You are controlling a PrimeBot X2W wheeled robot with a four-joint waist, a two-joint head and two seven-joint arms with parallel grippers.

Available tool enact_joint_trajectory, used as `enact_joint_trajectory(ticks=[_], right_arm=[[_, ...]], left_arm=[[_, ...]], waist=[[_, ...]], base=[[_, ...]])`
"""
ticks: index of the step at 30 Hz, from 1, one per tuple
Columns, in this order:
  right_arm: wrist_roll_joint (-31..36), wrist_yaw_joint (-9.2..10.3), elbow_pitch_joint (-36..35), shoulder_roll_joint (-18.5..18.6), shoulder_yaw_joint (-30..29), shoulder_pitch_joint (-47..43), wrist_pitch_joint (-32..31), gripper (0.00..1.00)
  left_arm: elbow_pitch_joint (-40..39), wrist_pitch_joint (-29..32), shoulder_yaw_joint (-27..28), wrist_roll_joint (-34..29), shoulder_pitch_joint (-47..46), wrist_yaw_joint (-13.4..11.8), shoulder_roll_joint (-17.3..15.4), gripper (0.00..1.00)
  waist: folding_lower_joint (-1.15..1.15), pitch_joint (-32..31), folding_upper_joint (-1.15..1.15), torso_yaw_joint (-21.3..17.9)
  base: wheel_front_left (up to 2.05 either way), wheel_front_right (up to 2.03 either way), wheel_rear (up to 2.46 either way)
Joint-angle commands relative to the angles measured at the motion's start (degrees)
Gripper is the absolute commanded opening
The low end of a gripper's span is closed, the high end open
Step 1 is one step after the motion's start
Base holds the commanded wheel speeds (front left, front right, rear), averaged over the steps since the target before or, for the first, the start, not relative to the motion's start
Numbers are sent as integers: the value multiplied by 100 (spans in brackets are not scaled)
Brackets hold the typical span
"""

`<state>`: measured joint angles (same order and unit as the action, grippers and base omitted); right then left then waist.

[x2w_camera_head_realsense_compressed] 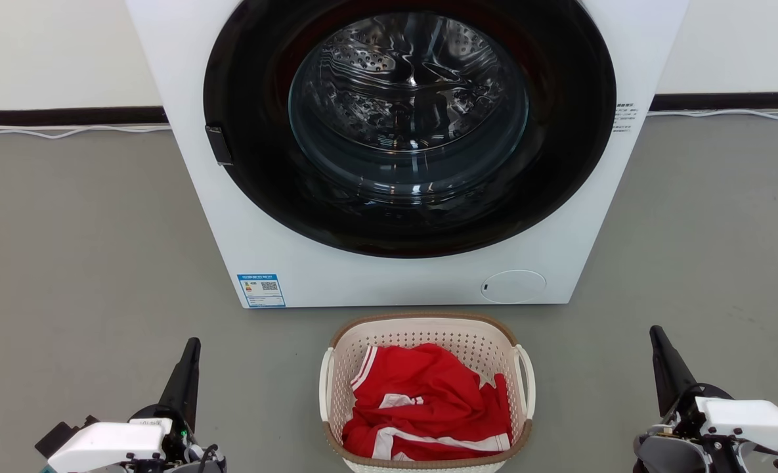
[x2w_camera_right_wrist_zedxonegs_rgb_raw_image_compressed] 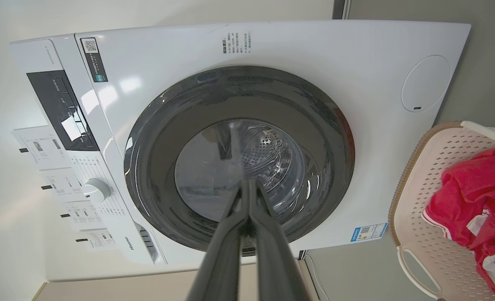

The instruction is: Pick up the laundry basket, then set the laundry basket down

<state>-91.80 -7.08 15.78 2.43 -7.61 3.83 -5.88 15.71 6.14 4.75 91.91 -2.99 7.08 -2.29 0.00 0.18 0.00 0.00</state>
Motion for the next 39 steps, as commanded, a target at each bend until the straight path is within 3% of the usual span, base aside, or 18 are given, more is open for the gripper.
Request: enact_joint_trajectory(ticks=[1, 2, 3, 13, 21, 39], right_arm=[[-39, -41, -176, 44, 111, 235, -59, 0], [-39, -41, -176, 44, 111, 235, -59, 0], [1, 1, 19, 0, 3, -11, 2, 100], [35, 1, 91, -34, 101, -193, 123, 100], [325, -2, -19, -28, 149, -226, 256, 100], [2262, -8, -308, -14, 360, -225, 539, 100]], left_arm=[[-168, 33, 175, 28, -320, 41, -59, 0], [-168, 33, 175, 28, -320, 41, -59, 0], [19, -4, -1, -1, 9, -1, 2, 100], [126, -132, -98, -24, 176, -1, 43, 100], [47, -267, -168, -167, 208, 2, 36, 100], [-23, -552, -155, -1414, 224, 8, 22, 100]], waist=[[0, 0, 0, 0], [0, 0, 0, 0], [0, 0, 0, 0], [13, -12, 0, 2], [0, -6, 0, 10], [0, -23, 0, 51]], base=[[0, 0, 0], [0, 0, 0], [0, 0, 0], [0, 0, 0], [0, 0, 0], [0, 0, 0]])
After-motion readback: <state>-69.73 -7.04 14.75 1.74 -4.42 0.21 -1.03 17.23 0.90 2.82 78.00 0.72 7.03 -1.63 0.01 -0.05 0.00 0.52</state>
